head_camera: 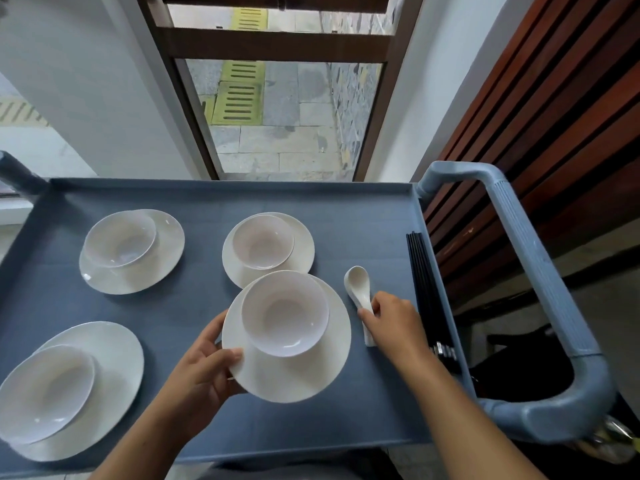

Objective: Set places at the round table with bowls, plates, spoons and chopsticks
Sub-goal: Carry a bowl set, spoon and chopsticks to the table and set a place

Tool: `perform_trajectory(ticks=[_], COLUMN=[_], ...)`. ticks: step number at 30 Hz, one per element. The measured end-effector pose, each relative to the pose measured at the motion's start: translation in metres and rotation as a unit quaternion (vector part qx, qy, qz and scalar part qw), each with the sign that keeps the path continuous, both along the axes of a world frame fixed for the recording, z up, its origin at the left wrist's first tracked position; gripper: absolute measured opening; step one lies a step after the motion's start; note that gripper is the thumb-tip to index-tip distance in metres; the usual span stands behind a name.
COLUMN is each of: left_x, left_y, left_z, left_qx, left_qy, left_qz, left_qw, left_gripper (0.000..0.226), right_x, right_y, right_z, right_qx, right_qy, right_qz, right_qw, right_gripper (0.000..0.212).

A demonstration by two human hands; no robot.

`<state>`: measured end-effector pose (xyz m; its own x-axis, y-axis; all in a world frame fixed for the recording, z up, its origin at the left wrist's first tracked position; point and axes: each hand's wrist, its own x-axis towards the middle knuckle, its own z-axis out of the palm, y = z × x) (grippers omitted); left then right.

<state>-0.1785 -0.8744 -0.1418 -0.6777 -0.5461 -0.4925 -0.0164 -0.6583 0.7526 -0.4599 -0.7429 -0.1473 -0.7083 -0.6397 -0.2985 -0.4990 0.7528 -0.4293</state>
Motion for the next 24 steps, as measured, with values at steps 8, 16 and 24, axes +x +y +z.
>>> perform_trajectory(ticks=[8,16,24], left_x=[-0.007,-0.019,-0.02], left_y=[0.003,0.005,0.008], left_z=[-0.004,-0.003,-0.006], left_qx=[-0.003,0.004,0.029], left_qy=[0.011,0.008,0.002], left_qz=[-0.015,-0.051,-0.042], left_qw=[1.0,0.999,0.999], left_gripper=[0.064,0.07,0.072], right_x=[-0.019,-0.032,-0.031], right_y=[0.025,0.043,0.039], right_z=[0.008,0.0,-0.006], right_qx=[-0.126,0.027,0.054], right_qy=[-0.056,0.054,0.106], right_qz=[-0.171,-0.154,-0.137], right_qw=[0.976,0.986,0.983], right_gripper=[0.02,0.031,0.022])
